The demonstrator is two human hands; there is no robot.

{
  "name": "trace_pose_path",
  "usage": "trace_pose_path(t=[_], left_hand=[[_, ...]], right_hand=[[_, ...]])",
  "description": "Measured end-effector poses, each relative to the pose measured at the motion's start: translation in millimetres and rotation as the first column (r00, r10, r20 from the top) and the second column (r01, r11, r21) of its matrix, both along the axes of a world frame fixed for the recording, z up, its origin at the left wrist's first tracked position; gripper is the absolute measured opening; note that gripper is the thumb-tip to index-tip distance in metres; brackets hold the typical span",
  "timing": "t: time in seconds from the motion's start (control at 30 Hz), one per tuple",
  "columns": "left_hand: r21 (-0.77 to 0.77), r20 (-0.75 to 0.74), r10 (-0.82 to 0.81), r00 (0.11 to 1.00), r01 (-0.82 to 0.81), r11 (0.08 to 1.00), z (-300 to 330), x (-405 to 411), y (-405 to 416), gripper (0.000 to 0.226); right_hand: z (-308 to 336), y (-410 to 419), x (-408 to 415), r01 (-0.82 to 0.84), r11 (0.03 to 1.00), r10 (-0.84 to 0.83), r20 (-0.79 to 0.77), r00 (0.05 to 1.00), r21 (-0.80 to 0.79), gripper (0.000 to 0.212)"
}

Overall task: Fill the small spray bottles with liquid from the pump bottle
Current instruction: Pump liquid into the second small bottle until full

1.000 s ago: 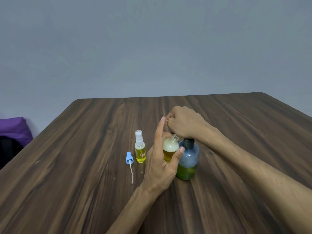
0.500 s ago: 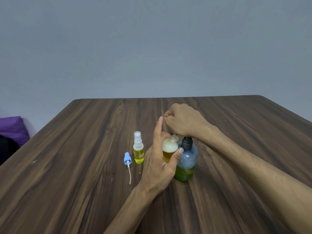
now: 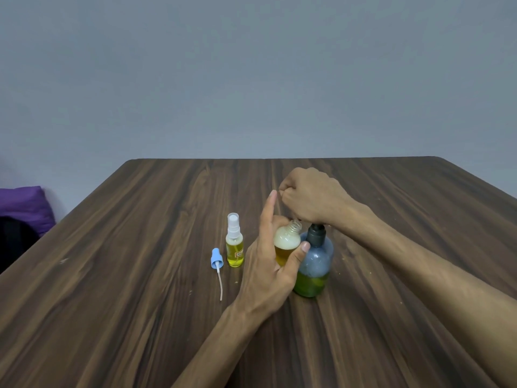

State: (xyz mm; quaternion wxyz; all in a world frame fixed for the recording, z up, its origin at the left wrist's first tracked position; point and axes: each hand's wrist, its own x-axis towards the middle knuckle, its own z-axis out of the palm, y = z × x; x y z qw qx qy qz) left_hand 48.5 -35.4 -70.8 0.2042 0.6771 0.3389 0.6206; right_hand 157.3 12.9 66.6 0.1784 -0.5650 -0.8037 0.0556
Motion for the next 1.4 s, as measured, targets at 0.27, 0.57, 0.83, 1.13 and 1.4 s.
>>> trace_pose_path(t=[0.27,0.57,0.83,1.13,1.4], left_hand=[[-0.021,0.017,-0.015,1.000,0.015,1.000,0.1,0.9,-0.9,0.090],[-0.034,0.030,-0.014,0.999,0.015,0.999,1.8,0.8,-1.3,0.090],[-0.038,0.037,-0.022,0.999,0.023,0.999,2.0,0.6,-1.8,0.089],[-0.048,0.040,-0.031,0.999,0.033,0.998,2.6,0.8,-1.2,0.088],[-0.024,0.026,-0.013,1.000,0.014,1.000,1.5,0.4,-1.1,0.087]], right_hand=[[2.9,2.8,0.1,-0.027,0.997,0.026,-0.019,0.999,-0.074,0.030],[1.6,3.1,-2.4,-0.020,0.999,0.020,0.005,1.000,-0.025,0.031],[0.2,2.1,-2.0,-0.011,1.000,0.011,0.008,1.000,-0.003,0.031],[3.2,2.3,-1.8,-0.019,1.000,0.019,-0.008,1.000,-0.014,0.028],[2.0,2.8,-1.1,-0.021,1.000,0.020,-0.047,0.999,-0.014,0.026]])
